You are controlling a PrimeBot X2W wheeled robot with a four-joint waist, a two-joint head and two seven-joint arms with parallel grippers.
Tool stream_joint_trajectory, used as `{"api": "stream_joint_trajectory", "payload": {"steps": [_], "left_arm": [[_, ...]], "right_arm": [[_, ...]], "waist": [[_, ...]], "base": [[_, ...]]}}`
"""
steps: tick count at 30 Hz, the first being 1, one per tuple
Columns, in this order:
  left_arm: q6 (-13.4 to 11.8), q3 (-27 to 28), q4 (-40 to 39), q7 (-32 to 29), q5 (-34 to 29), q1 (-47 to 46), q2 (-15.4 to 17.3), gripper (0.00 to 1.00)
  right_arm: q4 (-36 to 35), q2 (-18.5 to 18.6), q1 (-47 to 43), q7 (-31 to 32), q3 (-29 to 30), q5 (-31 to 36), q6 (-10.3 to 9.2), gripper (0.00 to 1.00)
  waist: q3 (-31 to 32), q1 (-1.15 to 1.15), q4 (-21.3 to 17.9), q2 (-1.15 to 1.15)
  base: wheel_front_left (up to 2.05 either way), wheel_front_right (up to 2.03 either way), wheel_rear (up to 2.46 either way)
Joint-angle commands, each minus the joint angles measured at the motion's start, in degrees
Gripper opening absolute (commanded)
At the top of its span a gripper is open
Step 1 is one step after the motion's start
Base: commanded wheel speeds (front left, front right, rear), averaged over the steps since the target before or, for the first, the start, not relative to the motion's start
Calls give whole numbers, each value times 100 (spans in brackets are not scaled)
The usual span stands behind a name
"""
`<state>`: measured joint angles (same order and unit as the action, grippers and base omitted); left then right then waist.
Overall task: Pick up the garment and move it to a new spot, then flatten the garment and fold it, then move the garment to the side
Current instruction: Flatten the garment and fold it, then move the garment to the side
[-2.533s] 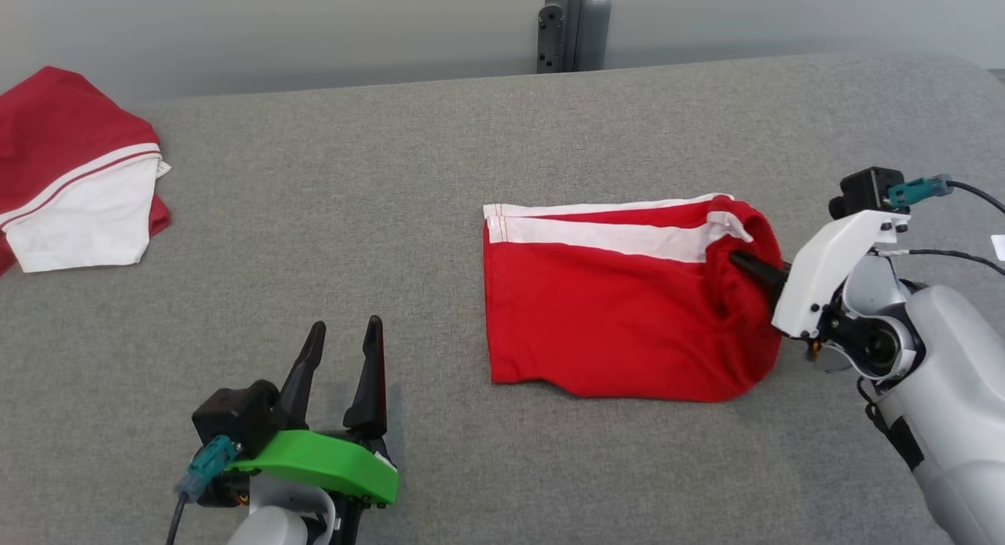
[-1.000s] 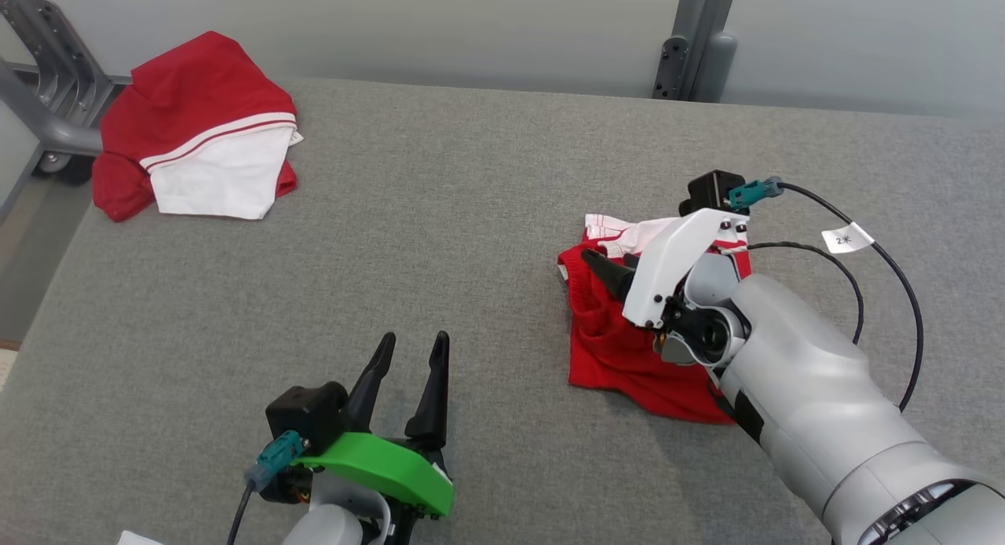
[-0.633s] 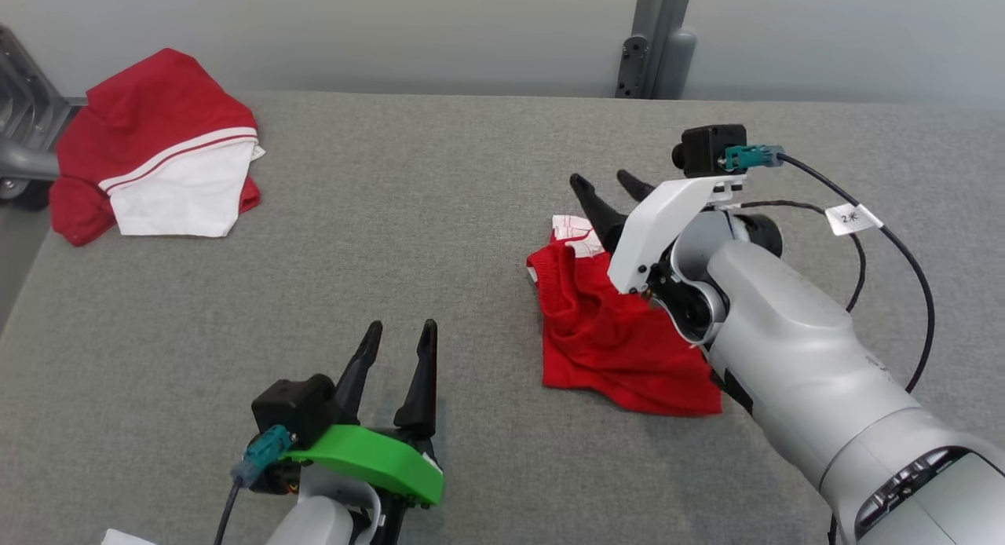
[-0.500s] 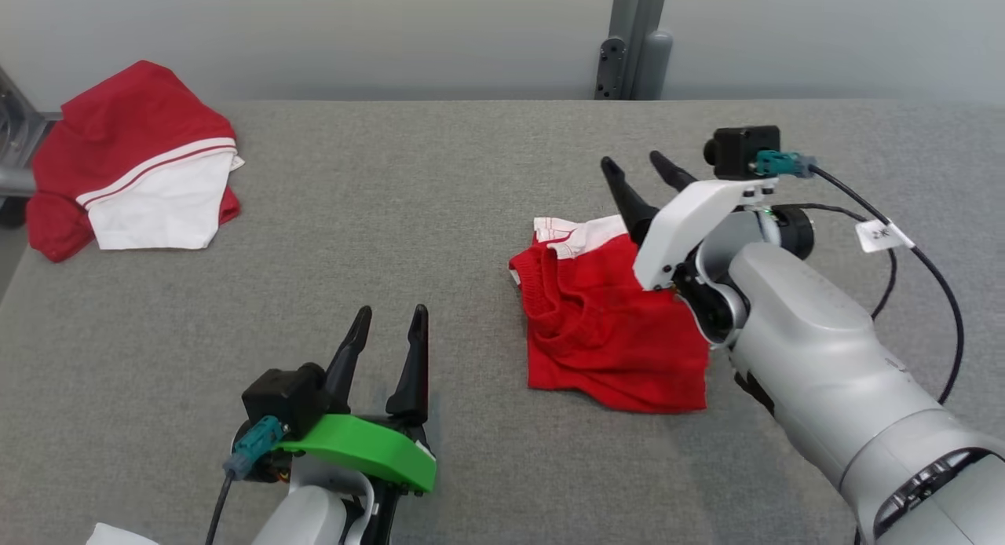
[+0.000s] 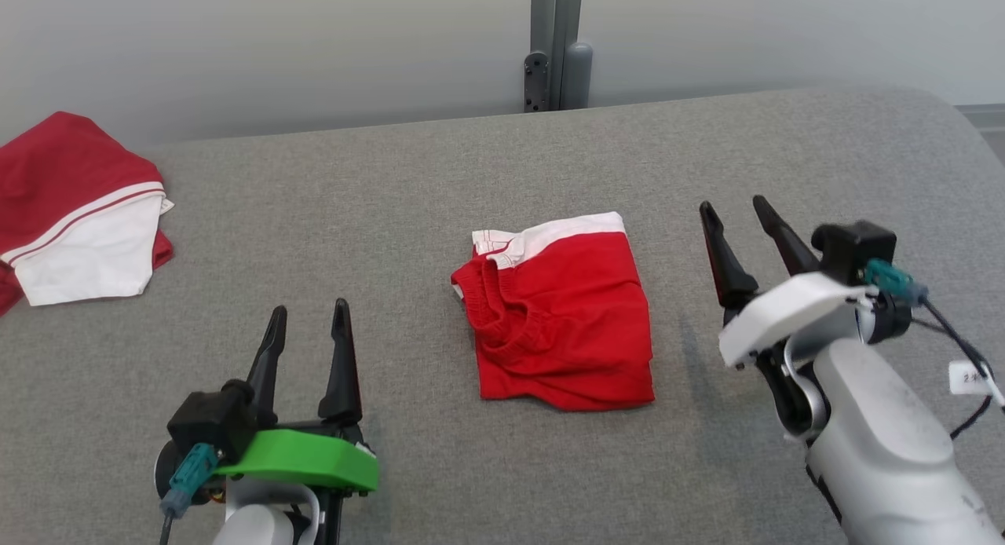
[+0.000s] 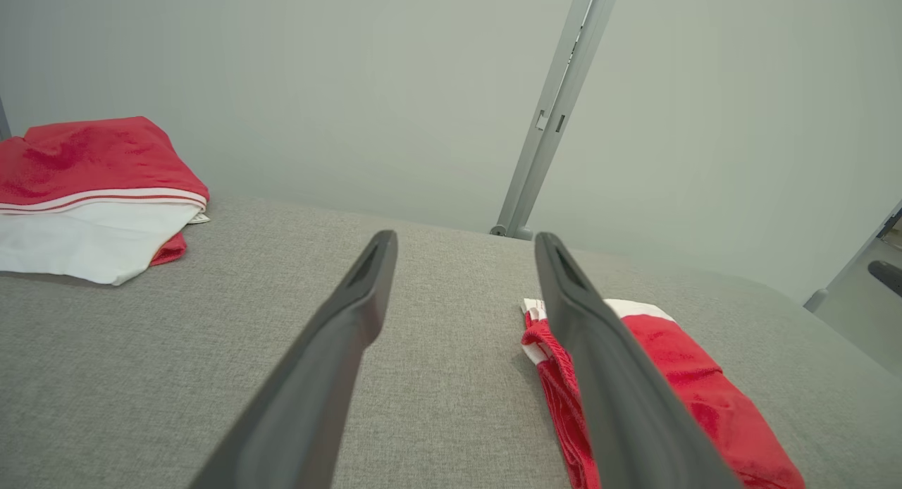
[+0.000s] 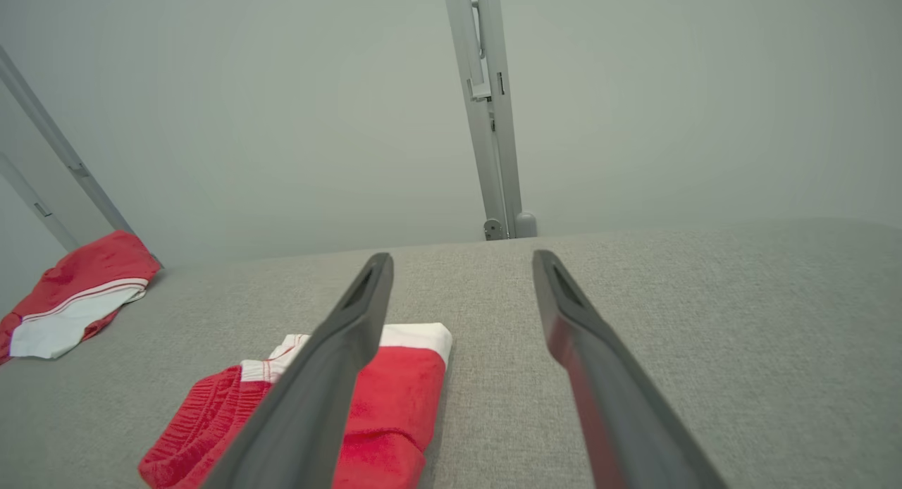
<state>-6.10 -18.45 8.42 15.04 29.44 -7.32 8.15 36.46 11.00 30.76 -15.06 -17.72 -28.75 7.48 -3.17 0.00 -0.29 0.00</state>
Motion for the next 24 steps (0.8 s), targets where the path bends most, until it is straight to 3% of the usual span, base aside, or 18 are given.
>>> {"api": "stream_joint_trajectory", "payload": {"steps": [1,5,12,24], "left_arm": [[-15,115,-56,17,-115,172,-18,100],[49,354,-180,18,-363,500,-122,100],[165,626,-267,18,-696,895,-262,100],[321,953,-232,19,-871,1139,-445,100]], "right_arm": [[-322,-115,-309,-13,263,263,2,100],[-1293,-513,-1273,-14,954,961,2,100],[-2432,-788,-2245,-15,1414,1435,1,100],[-2684,-805,-2665,-16,1363,1057,2,100]], "waist": [[36,0,-43,0],[78,0,-37,0],[162,0,35,0],[221,0,58,0]], "base": [[0,0,0],[0,0,0],[0,0,0],[0,0,0]]}}
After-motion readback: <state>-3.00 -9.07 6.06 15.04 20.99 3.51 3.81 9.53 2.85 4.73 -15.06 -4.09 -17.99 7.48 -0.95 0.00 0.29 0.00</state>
